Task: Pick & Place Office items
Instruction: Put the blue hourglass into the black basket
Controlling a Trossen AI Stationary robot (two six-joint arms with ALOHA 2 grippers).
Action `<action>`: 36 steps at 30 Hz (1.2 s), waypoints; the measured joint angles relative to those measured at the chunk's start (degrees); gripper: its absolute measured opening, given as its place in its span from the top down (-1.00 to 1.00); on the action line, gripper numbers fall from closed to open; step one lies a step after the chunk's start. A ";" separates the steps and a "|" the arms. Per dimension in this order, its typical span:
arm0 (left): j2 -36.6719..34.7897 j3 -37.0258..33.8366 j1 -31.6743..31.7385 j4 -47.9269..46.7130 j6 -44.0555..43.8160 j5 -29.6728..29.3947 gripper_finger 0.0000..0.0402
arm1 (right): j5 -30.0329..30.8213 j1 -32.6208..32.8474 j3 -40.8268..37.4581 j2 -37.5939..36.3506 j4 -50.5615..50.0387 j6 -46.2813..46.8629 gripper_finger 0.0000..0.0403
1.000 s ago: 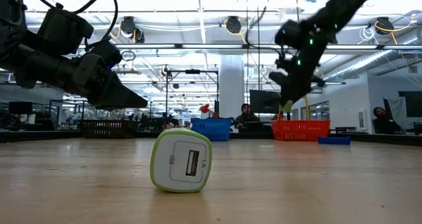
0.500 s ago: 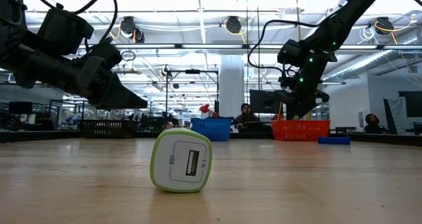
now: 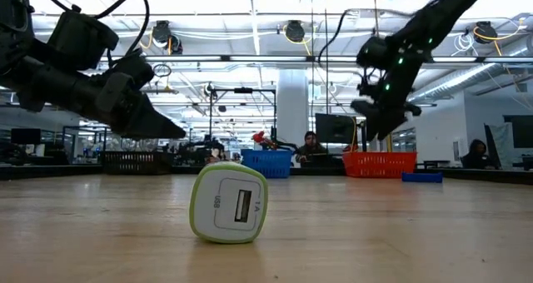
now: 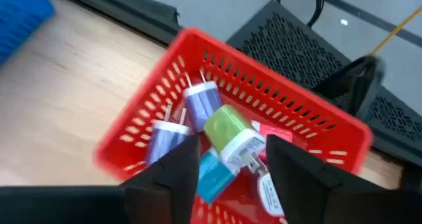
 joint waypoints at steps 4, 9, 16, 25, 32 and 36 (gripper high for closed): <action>0.00 -0.02 0.00 -2.33 -0.04 0.00 0.81 | -0.03 2.21 0.00 -6.88 -5.26 -0.10 0.39; 0.00 -0.04 0.00 -3.16 -0.37 0.03 0.81 | -0.30 11.08 -2.08 -15.65 -10.48 0.77 0.72; 0.00 0.04 -0.83 -2.55 1.03 0.00 0.81 | 1.12 35.93 -4.52 -24.10 -23.95 12.95 0.97; 0.00 3.23 -1.84 -3.22 -2.82 0.91 0.81 | 16.89 73.52 -4.52 -21.43 -26.16 31.68 1.00; 0.63 6.48 -5.32 -2.91 2.60 1.01 0.81 | 28.00 90.04 -4.52 -15.49 -16.85 32.83 1.00; 0.63 6.59 -8.53 -2.88 4.31 -2.03 0.81 | 29.97 95.24 -4.52 -12.67 -9.94 30.91 1.00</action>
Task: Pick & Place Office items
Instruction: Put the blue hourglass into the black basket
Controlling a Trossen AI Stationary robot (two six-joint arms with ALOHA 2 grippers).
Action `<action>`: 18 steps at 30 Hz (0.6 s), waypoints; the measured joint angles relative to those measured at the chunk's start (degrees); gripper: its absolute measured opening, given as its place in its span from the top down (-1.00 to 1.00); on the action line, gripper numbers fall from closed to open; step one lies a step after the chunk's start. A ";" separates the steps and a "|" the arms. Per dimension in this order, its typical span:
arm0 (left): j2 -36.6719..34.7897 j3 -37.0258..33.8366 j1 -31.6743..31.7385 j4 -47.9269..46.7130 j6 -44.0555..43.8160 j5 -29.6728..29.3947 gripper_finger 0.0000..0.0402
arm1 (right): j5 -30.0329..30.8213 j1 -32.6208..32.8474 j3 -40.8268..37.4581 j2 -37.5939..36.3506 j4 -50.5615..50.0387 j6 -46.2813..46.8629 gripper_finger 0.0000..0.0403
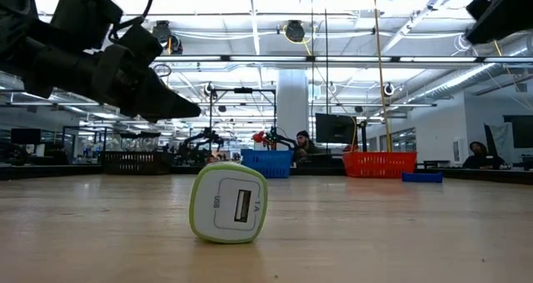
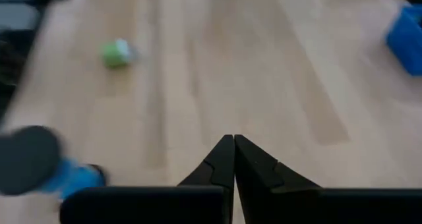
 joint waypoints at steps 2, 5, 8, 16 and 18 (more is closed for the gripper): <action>0.00 -0.10 -1.02 0.04 0.10 -1.19 0.81 | 0.04 1.45 -0.02 0.75 4.64 -1.60 0.99; 0.00 -0.10 -1.83 0.20 0.13 -1.91 0.81 | -0.46 2.66 -0.02 1.66 12.50 -5.42 0.93; 0.00 -0.10 -1.96 0.17 0.15 -1.95 0.81 | -3.20 3.08 -0.02 2.51 18.16 -9.88 0.77; 0.00 -0.10 -1.96 -0.15 0.21 -1.97 0.81 | -7.51 3.03 -0.04 7.18 21.79 -13.52 0.01; 0.00 -0.11 -1.96 -0.15 0.20 -1.97 0.81 | -9.29 3.36 -0.04 7.99 24.84 -14.50 -0.20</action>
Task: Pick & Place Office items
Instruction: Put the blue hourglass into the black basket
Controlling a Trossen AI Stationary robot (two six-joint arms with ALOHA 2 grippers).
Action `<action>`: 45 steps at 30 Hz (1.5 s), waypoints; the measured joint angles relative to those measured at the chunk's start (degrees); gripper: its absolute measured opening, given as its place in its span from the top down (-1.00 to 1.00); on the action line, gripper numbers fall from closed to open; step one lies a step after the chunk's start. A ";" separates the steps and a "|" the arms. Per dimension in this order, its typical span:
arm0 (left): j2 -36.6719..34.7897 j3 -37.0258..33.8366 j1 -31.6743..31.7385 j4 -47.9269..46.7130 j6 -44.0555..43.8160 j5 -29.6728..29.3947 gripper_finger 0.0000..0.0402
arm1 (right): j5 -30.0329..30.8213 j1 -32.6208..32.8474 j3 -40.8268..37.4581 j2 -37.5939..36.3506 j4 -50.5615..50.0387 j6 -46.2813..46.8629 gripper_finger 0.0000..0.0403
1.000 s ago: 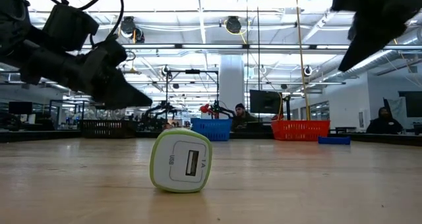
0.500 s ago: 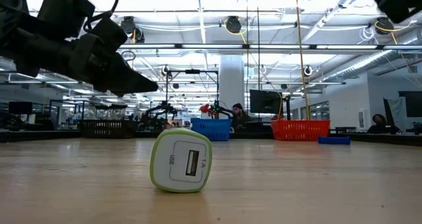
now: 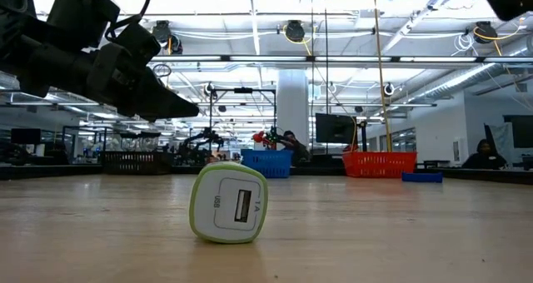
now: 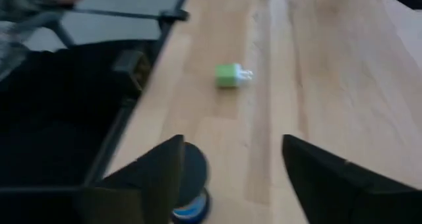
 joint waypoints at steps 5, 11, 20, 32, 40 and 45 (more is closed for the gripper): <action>0.00 -0.01 0.00 0.00 -0.03 0.00 0.81 | -0.18 2.04 0.00 0.94 4.16 -3.09 -0.58; -0.02 -0.03 0.00 -0.99 -0.06 -0.01 0.81 | 0.24 4.14 0.00 3.14 4.90 -5.24 -0.71; -0.02 -0.03 0.00 -1.48 -0.32 -0.02 0.81 | 0.07 3.56 0.00 9.48 10.25 -5.90 -0.70; -0.04 -0.03 0.00 -2.24 -0.44 -0.97 0.81 | -6.60 -0.80 -1.56 13.67 14.59 -4.42 -0.68; -0.04 -0.04 0.00 -2.75 -0.81 -1.04 0.81 | -8.56 -1.98 -1.68 14.97 15.18 -5.58 -0.36; -0.04 -0.04 0.00 -3.04 -1.27 -1.05 0.81 | -11.16 -1.98 -1.68 15.01 15.66 -5.92 -0.01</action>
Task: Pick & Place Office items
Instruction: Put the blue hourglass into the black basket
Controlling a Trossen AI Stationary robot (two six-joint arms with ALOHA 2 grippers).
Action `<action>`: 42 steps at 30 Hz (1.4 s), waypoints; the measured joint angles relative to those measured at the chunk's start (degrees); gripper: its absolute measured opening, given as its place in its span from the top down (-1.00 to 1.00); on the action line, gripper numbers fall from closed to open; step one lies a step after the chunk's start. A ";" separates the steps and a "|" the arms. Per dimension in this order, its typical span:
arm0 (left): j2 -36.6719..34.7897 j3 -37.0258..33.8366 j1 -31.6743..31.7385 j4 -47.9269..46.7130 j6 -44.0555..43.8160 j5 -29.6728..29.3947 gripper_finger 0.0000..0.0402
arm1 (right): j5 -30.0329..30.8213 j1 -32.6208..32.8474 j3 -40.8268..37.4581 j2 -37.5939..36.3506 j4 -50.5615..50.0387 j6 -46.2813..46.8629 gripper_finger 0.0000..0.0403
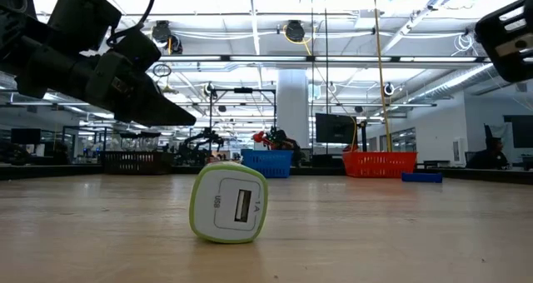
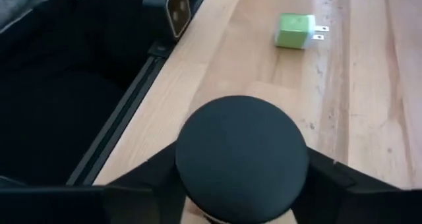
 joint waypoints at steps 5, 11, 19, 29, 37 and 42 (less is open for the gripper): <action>0.00 -0.02 0.00 -0.07 0.89 -1.51 0.81 | -0.87 -0.77 0.00 -0.16 1.01 -4.23 0.18; -0.02 -0.52 0.11 0.45 -1.59 -10.85 0.81 | 3.30 -7.24 0.07 -1.39 7.67 -5.77 0.18; -2.97 -7.95 0.11 10.10 -1.42 -14.96 0.82 | -1.42 -24.34 1.44 -1.25 7.41 -8.87 0.17; -6.16 -11.12 -0.31 12.30 -0.53 -21.09 0.82 | -15.69 -49.44 17.01 7.56 5.26 -17.45 0.16; -6.19 -11.02 -2.46 12.45 -1.58 -36.22 0.82 | -26.10 -54.25 33.31 23.81 2.37 -20.58 0.15; -7.93 -11.06 -8.95 12.18 2.28 -52.89 0.81 | -26.43 -55.47 37.22 27.18 4.07 -20.83 0.15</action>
